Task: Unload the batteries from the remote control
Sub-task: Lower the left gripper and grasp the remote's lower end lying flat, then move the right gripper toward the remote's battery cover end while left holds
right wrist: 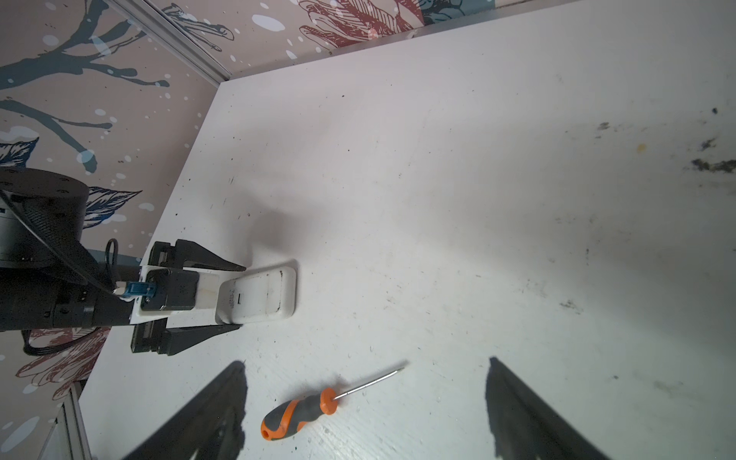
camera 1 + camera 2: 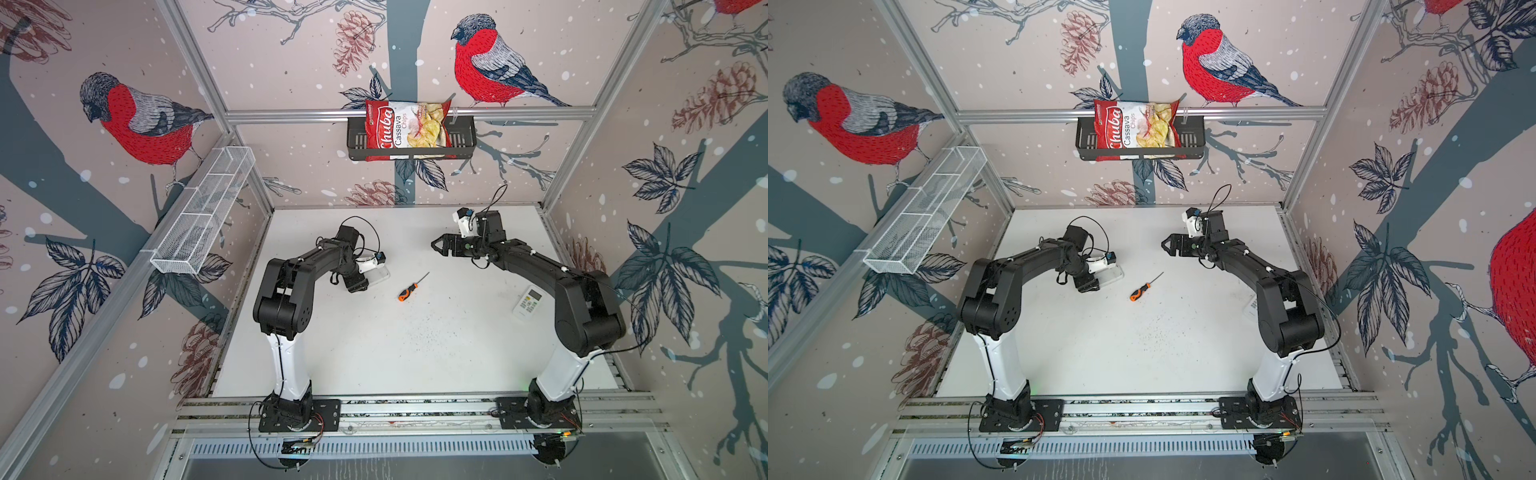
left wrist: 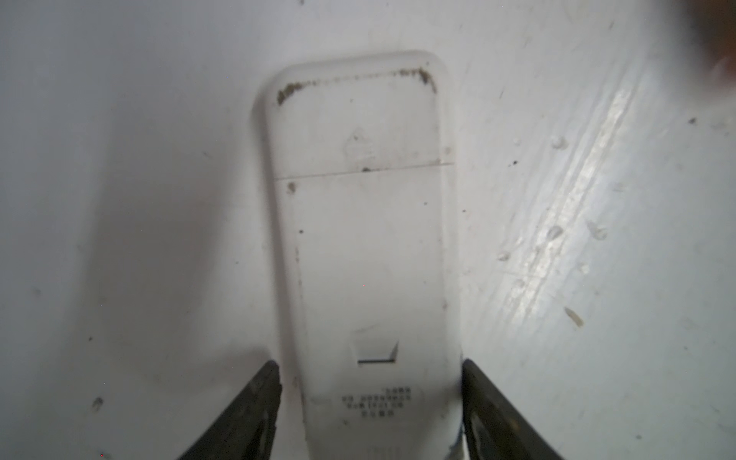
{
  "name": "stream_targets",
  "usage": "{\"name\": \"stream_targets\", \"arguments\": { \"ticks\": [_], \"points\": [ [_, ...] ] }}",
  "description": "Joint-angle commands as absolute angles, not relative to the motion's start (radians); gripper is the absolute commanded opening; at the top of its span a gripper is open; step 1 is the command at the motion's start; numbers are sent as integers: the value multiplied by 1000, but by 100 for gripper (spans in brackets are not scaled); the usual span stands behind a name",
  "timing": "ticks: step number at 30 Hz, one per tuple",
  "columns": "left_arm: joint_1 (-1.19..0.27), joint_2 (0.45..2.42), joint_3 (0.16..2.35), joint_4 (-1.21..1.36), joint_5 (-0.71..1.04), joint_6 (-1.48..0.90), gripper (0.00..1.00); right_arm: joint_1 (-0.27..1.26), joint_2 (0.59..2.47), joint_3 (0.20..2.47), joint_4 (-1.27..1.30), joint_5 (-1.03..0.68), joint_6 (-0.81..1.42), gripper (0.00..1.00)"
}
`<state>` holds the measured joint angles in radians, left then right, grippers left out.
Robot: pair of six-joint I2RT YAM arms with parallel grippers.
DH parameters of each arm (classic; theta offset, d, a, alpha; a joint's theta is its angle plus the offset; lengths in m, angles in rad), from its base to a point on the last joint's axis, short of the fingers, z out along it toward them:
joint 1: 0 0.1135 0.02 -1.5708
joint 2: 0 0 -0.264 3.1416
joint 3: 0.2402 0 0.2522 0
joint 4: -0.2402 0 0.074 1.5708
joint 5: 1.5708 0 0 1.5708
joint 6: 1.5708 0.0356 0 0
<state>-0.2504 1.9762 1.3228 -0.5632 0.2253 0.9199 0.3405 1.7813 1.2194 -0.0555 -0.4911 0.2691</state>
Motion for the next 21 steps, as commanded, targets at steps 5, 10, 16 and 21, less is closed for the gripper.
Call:
{"name": "stream_targets", "arguments": {
  "ticks": [5, 10, 16, 21],
  "points": [
    [-250, 1986, 1315, -585, 238, 919, 55, 339, 1790, 1224, -28, -503, 280, 93],
    [-250, 1954, 1283, -577, 221, 934, 37, 339, 1791, 1224, -26, -503, 282, 93],
    [-252, 1889, 1266, -570, 265, 930, 31, 338, 1808, 1225, -20, -523, 294, 90],
    [-276, 1856, 1303, -604, 303, 928, 30, 342, 1831, 1227, -4, -597, 328, 85]
  ]
}}
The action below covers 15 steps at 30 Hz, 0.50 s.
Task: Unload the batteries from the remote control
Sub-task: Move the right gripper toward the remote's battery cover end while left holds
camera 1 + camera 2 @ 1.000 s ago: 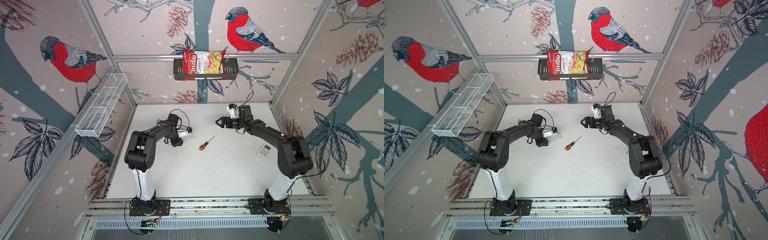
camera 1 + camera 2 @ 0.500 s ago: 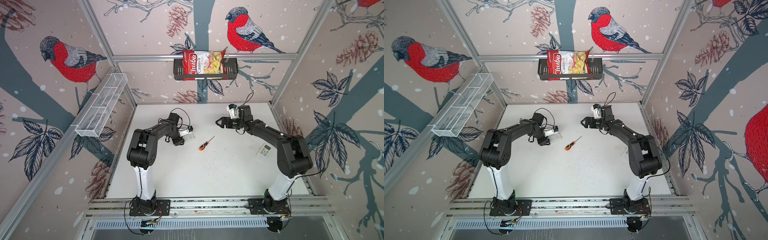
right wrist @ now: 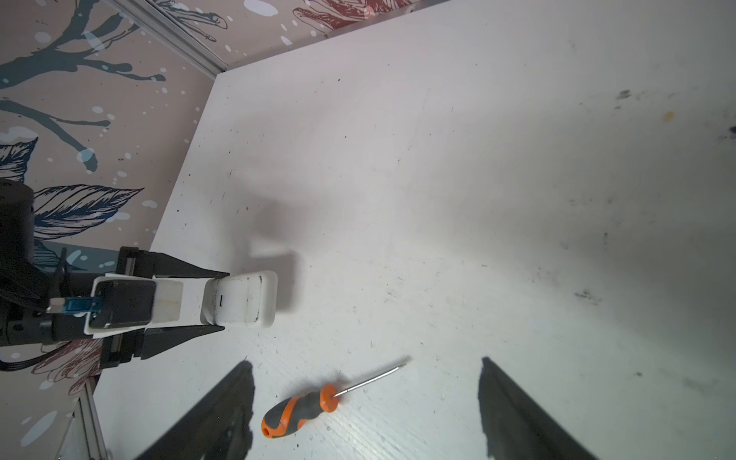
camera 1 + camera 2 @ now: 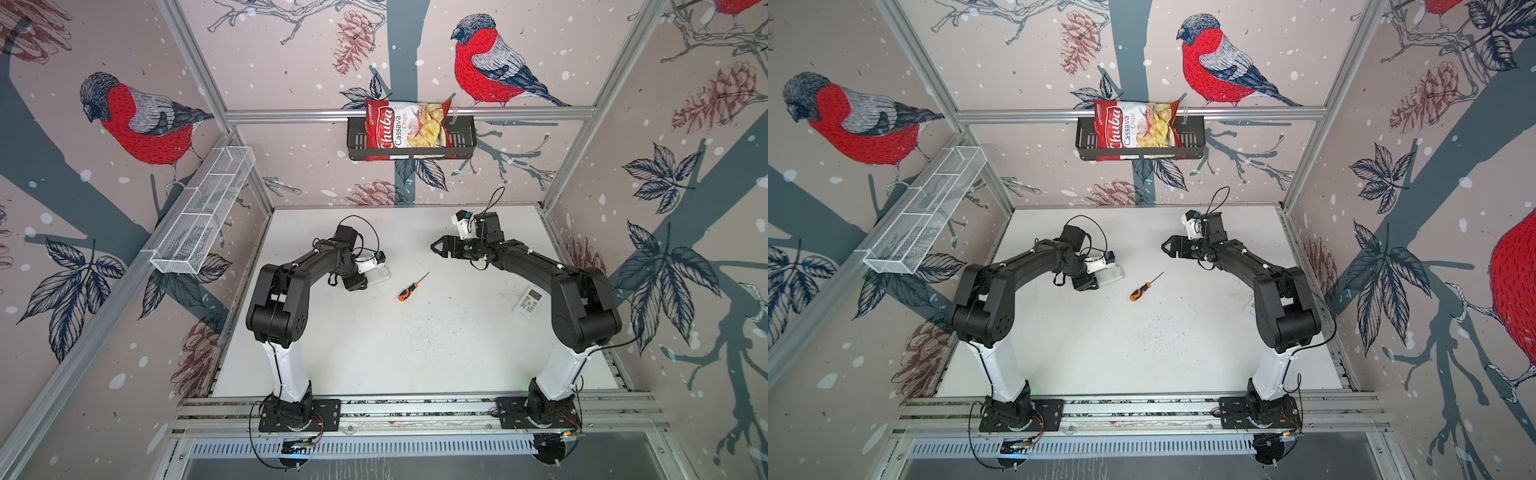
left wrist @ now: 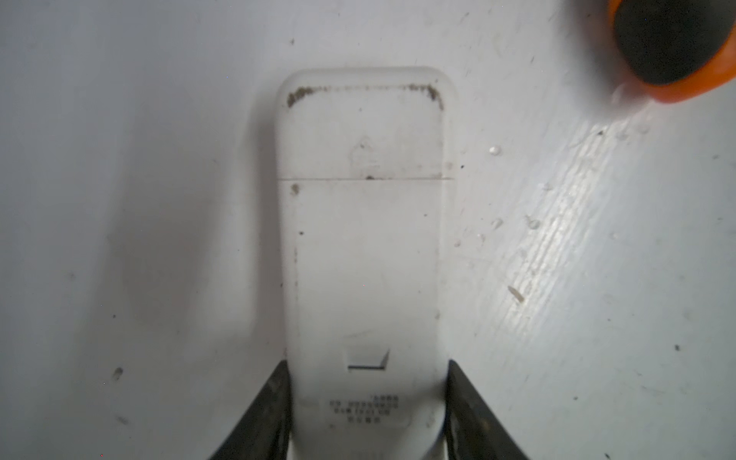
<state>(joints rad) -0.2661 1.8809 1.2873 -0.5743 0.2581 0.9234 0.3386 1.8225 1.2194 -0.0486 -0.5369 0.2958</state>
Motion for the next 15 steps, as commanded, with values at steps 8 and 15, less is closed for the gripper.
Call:
{"name": "stream_targets", "arguments": {
  "ticks": [8, 15],
  "points": [
    [-328, 1745, 1251, -579, 317, 918, 30, 389, 1836, 1208, -13, -632, 327, 81],
    [-375, 1618, 1190, -547, 319, 904, 31, 461, 1777, 1121, -2, -659, 285, 79]
  ]
}}
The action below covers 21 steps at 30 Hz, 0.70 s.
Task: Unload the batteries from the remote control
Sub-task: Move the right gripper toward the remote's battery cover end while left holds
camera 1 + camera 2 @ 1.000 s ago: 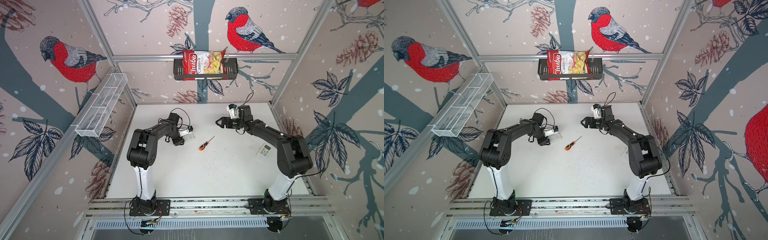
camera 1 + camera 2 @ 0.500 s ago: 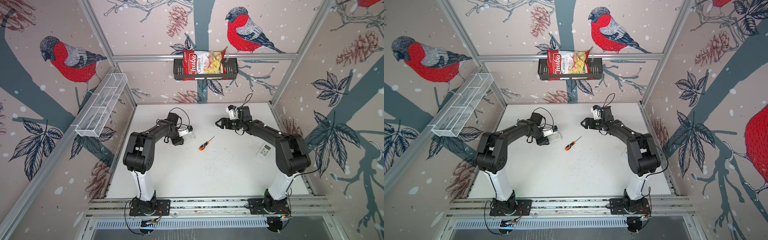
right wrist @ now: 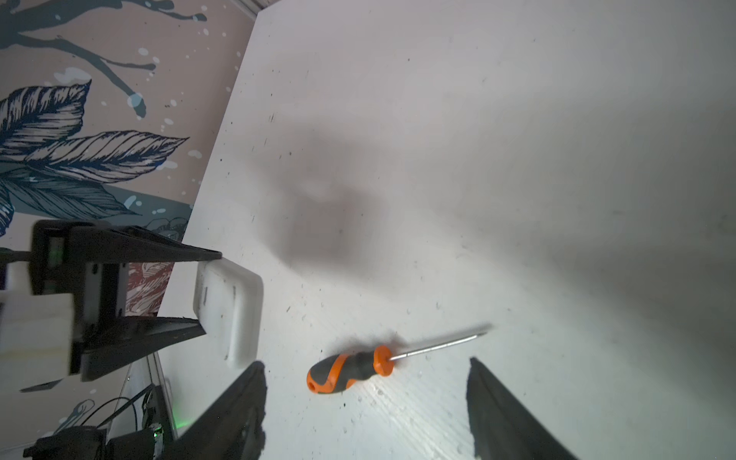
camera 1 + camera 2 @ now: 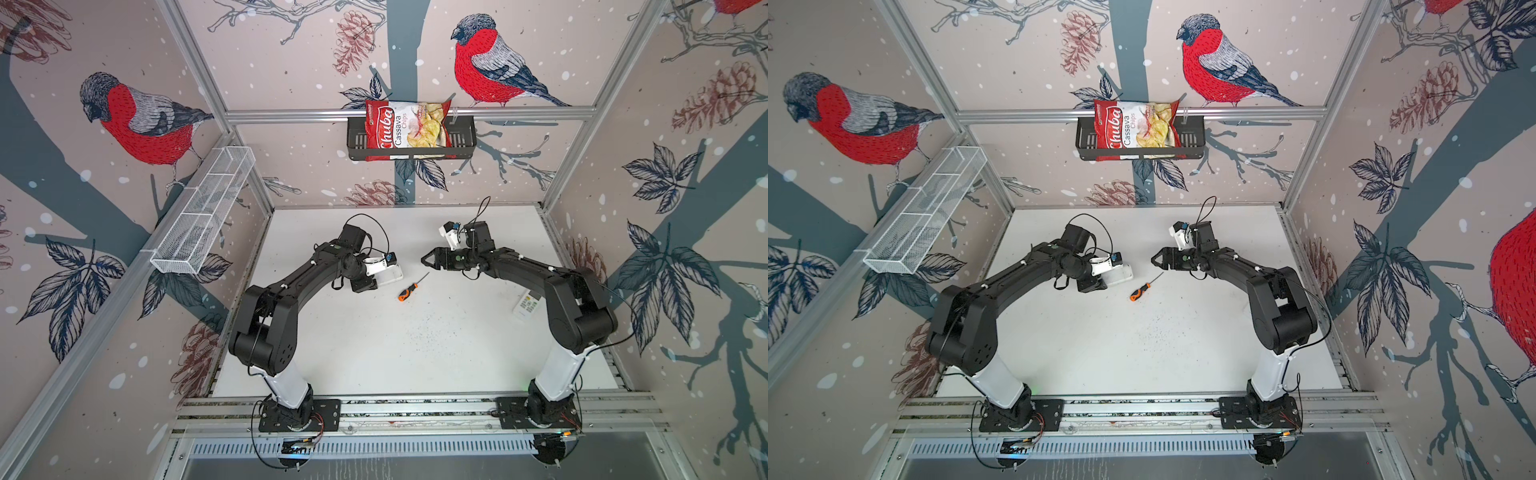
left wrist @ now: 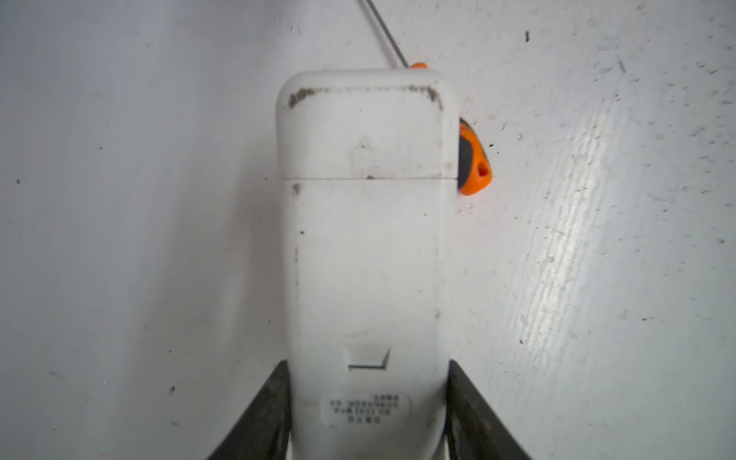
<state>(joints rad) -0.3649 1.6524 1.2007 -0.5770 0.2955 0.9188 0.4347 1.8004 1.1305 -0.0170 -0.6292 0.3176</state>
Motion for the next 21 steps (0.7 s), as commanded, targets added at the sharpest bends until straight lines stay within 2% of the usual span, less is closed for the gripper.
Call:
{"name": "stream_targets", "arguments": {
  "ticks": [1, 11, 21],
  "points": [
    [-381, 1603, 1182, -541, 319, 902, 31, 476, 1769, 1116, -7, -659, 275, 79],
    [-405, 1528, 1118, -499, 326, 894, 31, 566, 1712, 1085, 0, -646, 242, 82],
    [-417, 1572, 1147, -515, 327, 894, 29, 583, 1725, 1146, -57, -621, 213, 75]
  ]
}}
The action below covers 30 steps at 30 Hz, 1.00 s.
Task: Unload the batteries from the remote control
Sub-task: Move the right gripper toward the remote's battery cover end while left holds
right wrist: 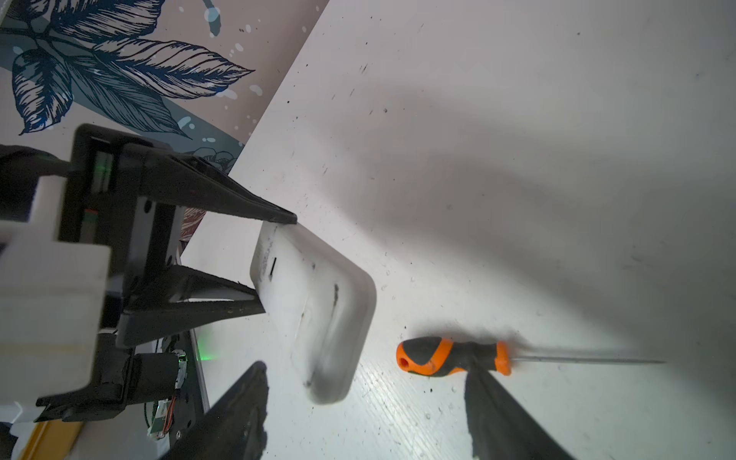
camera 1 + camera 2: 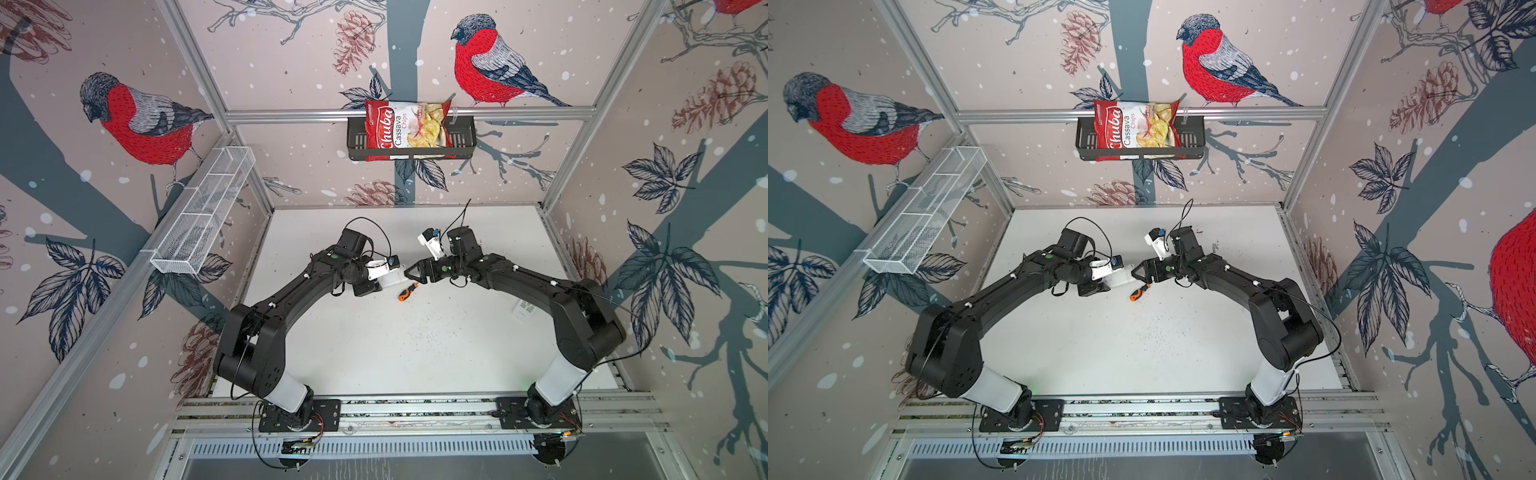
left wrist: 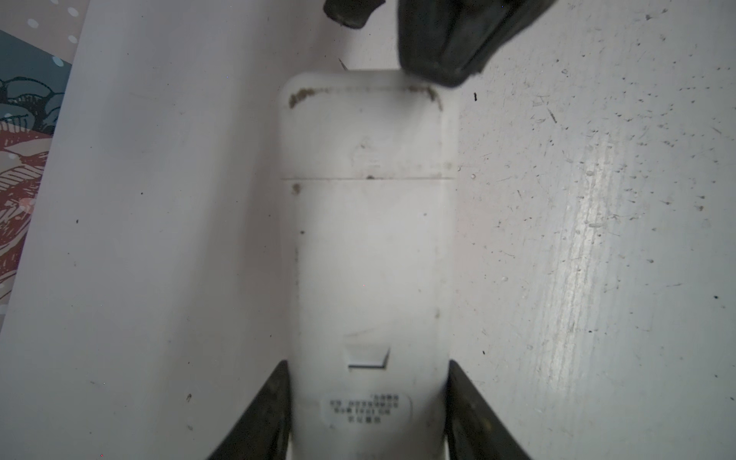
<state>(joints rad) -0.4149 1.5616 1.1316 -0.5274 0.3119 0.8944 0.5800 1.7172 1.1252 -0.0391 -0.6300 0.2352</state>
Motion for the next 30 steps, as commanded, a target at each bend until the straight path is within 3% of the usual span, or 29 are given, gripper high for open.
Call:
{"name": "stream_targets", "arguments": {
  "ticks": [1, 9, 20, 30],
  "points": [
    [-417, 1577, 1152, -518, 327, 895, 29, 581, 1734, 1158, -67, -621, 208, 74],
    [-418, 1605, 1179, -534, 317, 899, 28, 583, 1801, 1232, -95, -640, 201, 63],
    [-417, 1626, 1202, -541, 318, 907, 27, 598, 1839, 1252, -104, -638, 188, 61],
    [-417, 1639, 1216, -545, 317, 907, 27, 606, 1865, 1274, -106, -643, 188, 48]
  ]
}}
